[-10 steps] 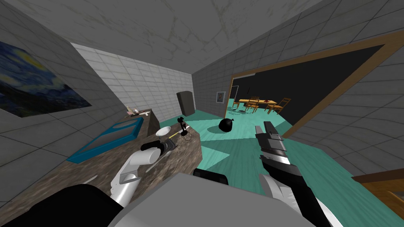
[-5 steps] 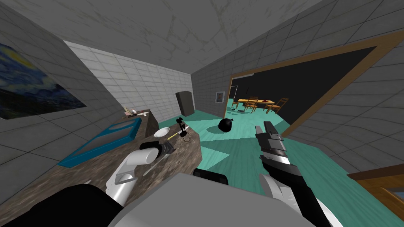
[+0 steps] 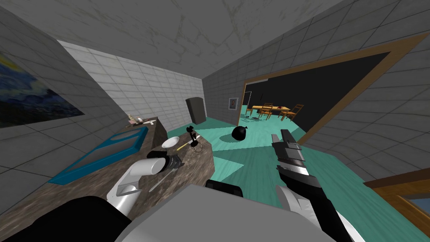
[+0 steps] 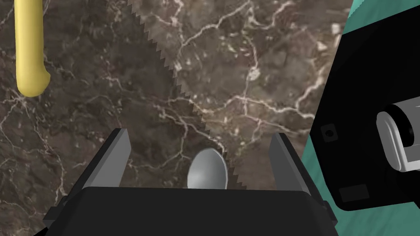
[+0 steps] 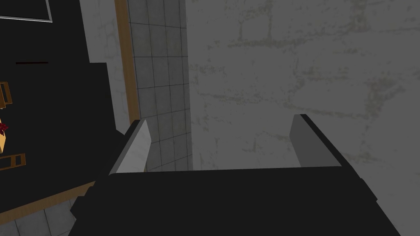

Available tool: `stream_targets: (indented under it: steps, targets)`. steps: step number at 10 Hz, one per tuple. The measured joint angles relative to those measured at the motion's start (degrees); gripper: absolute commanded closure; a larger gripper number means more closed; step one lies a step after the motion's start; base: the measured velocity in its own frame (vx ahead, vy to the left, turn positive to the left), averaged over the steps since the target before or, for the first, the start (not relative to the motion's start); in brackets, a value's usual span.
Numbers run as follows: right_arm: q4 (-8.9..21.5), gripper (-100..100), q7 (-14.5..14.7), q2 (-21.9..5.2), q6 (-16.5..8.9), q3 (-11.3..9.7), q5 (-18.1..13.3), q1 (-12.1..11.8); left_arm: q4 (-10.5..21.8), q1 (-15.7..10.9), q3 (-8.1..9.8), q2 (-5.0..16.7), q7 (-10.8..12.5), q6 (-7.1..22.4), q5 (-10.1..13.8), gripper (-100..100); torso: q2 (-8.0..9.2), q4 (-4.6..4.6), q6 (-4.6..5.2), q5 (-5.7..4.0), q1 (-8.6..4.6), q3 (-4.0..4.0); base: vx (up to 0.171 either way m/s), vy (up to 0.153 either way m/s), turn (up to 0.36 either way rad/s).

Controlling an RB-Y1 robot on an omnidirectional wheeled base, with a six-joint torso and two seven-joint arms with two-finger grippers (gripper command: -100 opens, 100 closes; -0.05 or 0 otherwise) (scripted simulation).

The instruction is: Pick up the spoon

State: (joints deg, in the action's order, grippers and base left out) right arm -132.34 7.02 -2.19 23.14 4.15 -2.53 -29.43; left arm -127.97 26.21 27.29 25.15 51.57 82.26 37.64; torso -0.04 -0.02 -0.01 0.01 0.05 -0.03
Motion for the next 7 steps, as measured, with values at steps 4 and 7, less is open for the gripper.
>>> stream_targets:
  steps: [4,7]
  targets:
    - [0.0,0,0.0,0.0,0.0,0.0,0.0,0.0,0.3,1.2,1.2,2.3,1.8,5.7,2.3,-100,0.03,0.01,-0.01,-0.01,-0.02,0.02,0.013,0.009,-0.031]
    - [0.0,0,0.0,0.0,0.0,0.0,0.0,0.0,1.6,1.3,1.88,4.7,3.3,10.0,4.0,-100,0.02,0.0,0.0,0.0,0.01,0.01,0.014,0.016,-0.052]
